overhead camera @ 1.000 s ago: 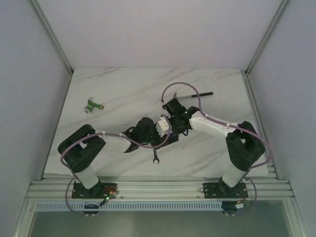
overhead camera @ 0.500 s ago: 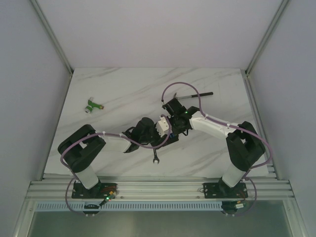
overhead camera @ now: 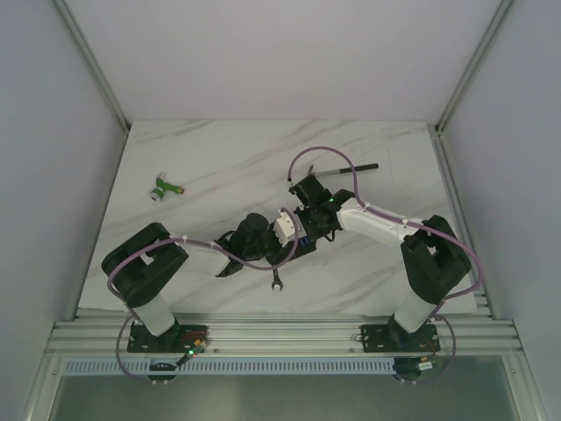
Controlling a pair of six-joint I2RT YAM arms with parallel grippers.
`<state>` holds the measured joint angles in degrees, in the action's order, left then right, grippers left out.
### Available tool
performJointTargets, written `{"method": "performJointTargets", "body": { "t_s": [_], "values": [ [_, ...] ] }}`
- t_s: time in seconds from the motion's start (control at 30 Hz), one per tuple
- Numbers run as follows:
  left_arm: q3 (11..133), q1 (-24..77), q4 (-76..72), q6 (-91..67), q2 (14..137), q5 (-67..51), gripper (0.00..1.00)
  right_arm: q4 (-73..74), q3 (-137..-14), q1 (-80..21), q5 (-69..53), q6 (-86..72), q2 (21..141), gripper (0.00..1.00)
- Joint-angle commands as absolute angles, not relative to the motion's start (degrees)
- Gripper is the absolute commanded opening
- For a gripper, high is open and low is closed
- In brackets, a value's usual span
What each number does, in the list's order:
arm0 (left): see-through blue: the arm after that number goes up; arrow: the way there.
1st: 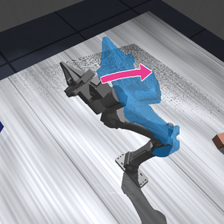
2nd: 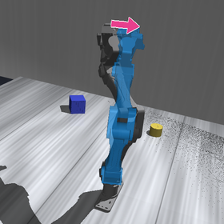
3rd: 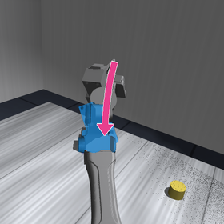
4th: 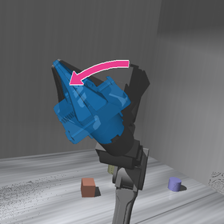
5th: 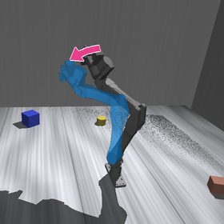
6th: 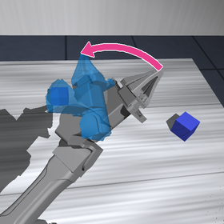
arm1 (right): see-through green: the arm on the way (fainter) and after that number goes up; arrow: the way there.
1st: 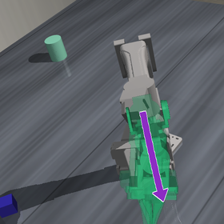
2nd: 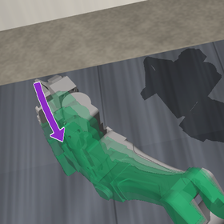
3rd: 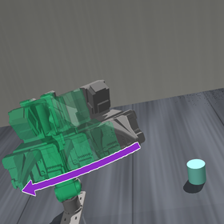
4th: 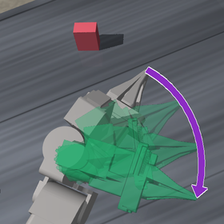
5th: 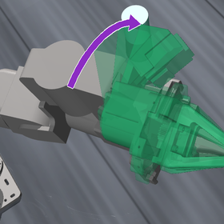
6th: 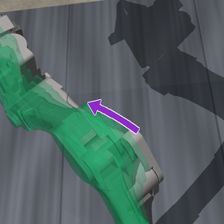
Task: Snap on the fuse box
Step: Install the fuse at the fuse box base.
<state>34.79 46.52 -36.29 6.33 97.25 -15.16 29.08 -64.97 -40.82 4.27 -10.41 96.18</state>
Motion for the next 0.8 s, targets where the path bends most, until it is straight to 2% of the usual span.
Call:
{"method": "performJointTargets", "body": {
  "t_s": [0.0, 0.77],
  "values": [
    [33.1, 46.7, -33.9, 6.1, 97.7, -15.2, 0.51, 28.7, -63.9, -40.6, 3.1, -9.6, 97.3, 0.00],
    [33.7, 46.7, -32.9, 6.4, 98.1, -15.6, 0.51, 29.1, -65.1, -40.5, 4.4, -8.7, 96.3, 0.00]
  ]
}}
